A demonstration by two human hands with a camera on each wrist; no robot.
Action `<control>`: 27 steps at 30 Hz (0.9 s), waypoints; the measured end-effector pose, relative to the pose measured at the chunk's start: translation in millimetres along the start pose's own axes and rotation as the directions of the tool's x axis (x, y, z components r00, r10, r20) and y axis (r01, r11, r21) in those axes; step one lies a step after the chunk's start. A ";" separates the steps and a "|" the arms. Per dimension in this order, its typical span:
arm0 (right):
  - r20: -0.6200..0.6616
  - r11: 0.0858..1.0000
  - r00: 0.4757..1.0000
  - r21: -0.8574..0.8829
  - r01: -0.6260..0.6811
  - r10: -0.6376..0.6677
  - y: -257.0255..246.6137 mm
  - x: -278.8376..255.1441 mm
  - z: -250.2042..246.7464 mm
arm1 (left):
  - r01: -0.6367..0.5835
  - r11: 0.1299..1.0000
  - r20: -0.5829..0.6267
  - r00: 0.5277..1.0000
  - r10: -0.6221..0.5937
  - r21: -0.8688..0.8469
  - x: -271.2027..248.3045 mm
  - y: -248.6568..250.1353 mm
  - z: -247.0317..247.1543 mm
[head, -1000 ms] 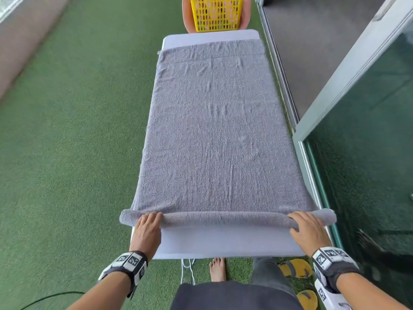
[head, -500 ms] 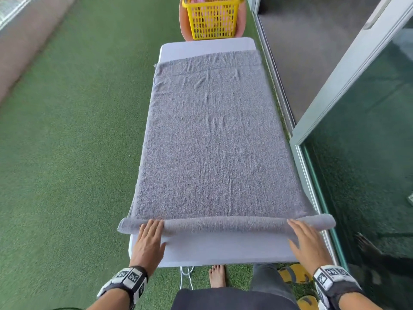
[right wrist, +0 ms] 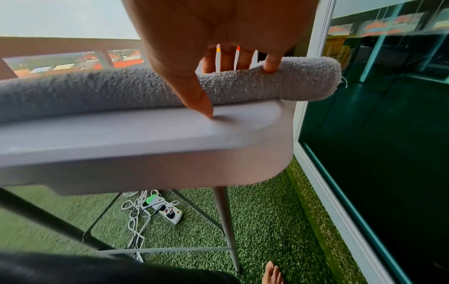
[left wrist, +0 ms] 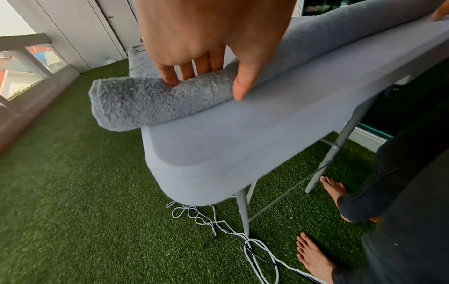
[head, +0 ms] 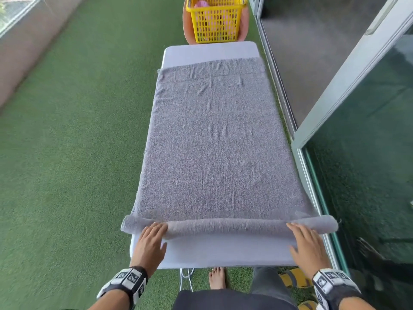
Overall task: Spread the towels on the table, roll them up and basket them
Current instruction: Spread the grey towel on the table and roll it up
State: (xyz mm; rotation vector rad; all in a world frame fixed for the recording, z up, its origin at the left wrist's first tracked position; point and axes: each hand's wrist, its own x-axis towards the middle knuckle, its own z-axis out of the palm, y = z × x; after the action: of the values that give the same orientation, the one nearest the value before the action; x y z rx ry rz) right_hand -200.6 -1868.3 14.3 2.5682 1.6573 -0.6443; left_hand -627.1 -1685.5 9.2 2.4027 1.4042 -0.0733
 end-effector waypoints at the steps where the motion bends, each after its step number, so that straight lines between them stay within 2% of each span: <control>1: -0.002 0.999 0.999 -0.017 -0.037 0.037 -2.1 -1.6 -2.2 | 0.005 1.000 -0.004 1.000 -0.005 0.008 0.4 0.8 -5.0; 3: 0.002 0.997 0.997 -0.038 -0.074 0.074 -9.3 5.0 -14.7 | -0.012 0.999 -0.047 0.999 0.014 0.033 7.9 3.8 -15.8; 5: -0.045 0.994 0.998 -0.100 -0.046 0.042 -9.0 21.5 -25.7 | 0.002 0.999 -0.095 0.995 0.002 0.043 18.7 3.4 -21.1; 8: -0.155 0.999 0.988 -0.034 -0.023 0.017 -3.2 35.2 -25.8 | 0.074 0.997 -0.100 0.992 -0.073 0.002 30.5 6.8 -14.7; 10: -0.092 0.998 0.996 -0.055 0.009 -0.015 -0.1 31.3 -16.8 | 0.044 0.999 -0.049 0.998 -0.044 -0.003 25.0 9.1 -4.9; 13: 0.037 0.996 0.999 -0.084 -0.001 0.004 2.1 15.2 -4.7 | -0.010 1.000 0.051 0.999 0.010 0.013 6.6 8.5 5.2; 15: 0.042 0.995 0.999 -0.095 -0.003 0.007 3.3 6.8 -1.5 | 0.030 0.999 0.065 0.997 -0.031 0.012 0.4 9.5 0.8; 17: 0.027 0.997 1.000 -0.080 0.000 0.002 2.3 6.4 -4.5 | 0.015 0.999 0.007 1.000 -0.015 0.049 -0.4 12.1 -5.7; 20: -0.153 0.994 0.988 -0.108 0.018 -0.035 3.7 17.6 -14.1 | -0.017 0.995 -0.132 0.991 0.029 0.094 8.0 14.4 -9.1; 21: -0.166 0.996 0.986 -0.090 0.013 -0.028 3.4 21.0 -17.5 | -0.001 0.996 -0.159 0.987 0.016 0.092 10.4 14.3 -6.3; 23: -0.134 0.999 0.991 -0.041 0.019 -0.025 5.3 24.0 -16.2 | 0.030 0.995 -0.136 0.991 -0.016 0.096 10.6 15.0 0.0; 25: -0.016 0.999 0.999 -0.020 0.031 -0.031 8.4 18.4 -8.0 | -0.021 0.990 -0.093 0.995 0.034 0.142 6.6 14.1 4.2; 27: 0.046 0.999 0.998 -0.030 0.036 -0.035 8.9 11.2 -1.0 | -0.033 0.995 -0.057 0.998 0.038 0.095 1.5 14.6 2.6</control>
State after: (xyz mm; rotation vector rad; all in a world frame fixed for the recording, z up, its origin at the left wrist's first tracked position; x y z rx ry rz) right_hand -188.5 -1862.2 9.4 2.4900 1.6887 -0.6686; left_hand -613.6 -1691.5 10.5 2.5247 1.4126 -0.0618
